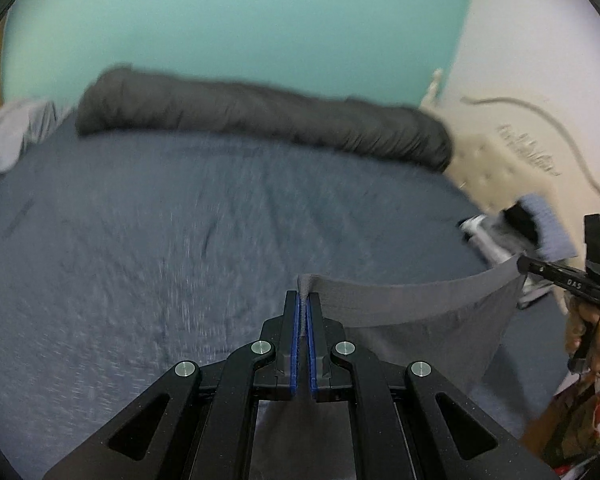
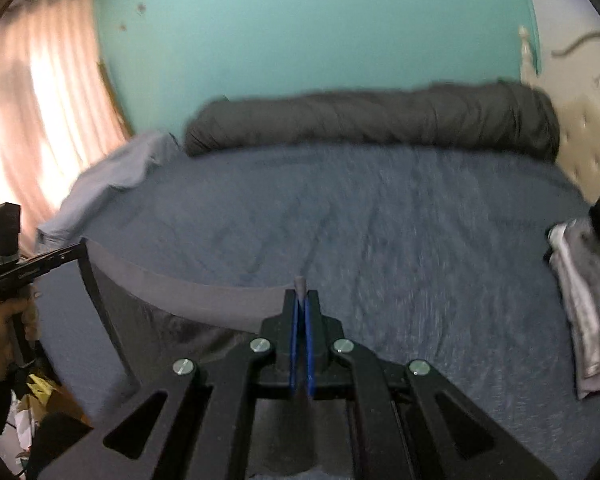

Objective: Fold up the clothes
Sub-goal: 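Lift the waistband with both tools and fold it over the garment, then lower the folded edge and open both tools to release it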

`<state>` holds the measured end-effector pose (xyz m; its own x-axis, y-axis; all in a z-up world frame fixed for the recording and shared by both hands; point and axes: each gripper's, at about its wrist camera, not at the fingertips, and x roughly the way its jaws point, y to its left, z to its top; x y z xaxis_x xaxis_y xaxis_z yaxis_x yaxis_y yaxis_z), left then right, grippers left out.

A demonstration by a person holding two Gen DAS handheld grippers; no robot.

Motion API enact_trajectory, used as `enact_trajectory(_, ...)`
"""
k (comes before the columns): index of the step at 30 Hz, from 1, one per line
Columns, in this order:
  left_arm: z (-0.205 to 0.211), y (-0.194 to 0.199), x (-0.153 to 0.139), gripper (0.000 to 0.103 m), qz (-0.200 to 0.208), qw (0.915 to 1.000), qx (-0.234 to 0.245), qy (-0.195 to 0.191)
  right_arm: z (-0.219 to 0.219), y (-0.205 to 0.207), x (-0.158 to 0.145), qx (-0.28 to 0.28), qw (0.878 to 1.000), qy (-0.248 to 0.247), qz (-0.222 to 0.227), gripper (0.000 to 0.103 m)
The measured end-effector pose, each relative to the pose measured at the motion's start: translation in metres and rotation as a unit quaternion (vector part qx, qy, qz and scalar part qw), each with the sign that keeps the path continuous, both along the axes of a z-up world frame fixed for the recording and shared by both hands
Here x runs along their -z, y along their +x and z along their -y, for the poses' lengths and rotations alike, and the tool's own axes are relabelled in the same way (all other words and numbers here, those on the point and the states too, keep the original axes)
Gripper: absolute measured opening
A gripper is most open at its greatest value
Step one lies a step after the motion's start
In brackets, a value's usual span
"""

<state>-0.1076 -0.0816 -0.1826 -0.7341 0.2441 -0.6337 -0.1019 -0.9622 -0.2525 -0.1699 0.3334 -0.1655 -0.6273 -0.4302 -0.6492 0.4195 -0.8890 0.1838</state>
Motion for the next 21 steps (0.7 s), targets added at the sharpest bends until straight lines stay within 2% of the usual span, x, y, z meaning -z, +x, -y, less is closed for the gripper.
enact_trajectory(4, 0.005, -0.052, 0.051, 0.003, 0.034, 0.9994, -0.006, 0.008, 0.009, -0.058, 0.05, 0.018, 0.999, 0.016, 0.028, 0.003)
enact_trajectory(9, 0.018, -0.111, 0.096, 0.003, 0.071, 0.9971, -0.015, 0.023, 0.016, -0.111, 0.083, 0.022, 0.998, 0.037, 0.048, 0.003)
enact_trajectory(12, 0.021, -0.136, 0.118, 0.003, 0.092, 0.9953, -0.015, 0.027, 0.022, -0.137, 0.104, 0.02, 0.997, 0.049, 0.064, 0.003)
enact_trajectory(21, 0.023, -0.179, 0.162, 0.003, 0.127, 0.9912, -0.018, 0.03, 0.031, -0.188, 0.152, 0.021, 0.992, 0.078, 0.098, 0.003)
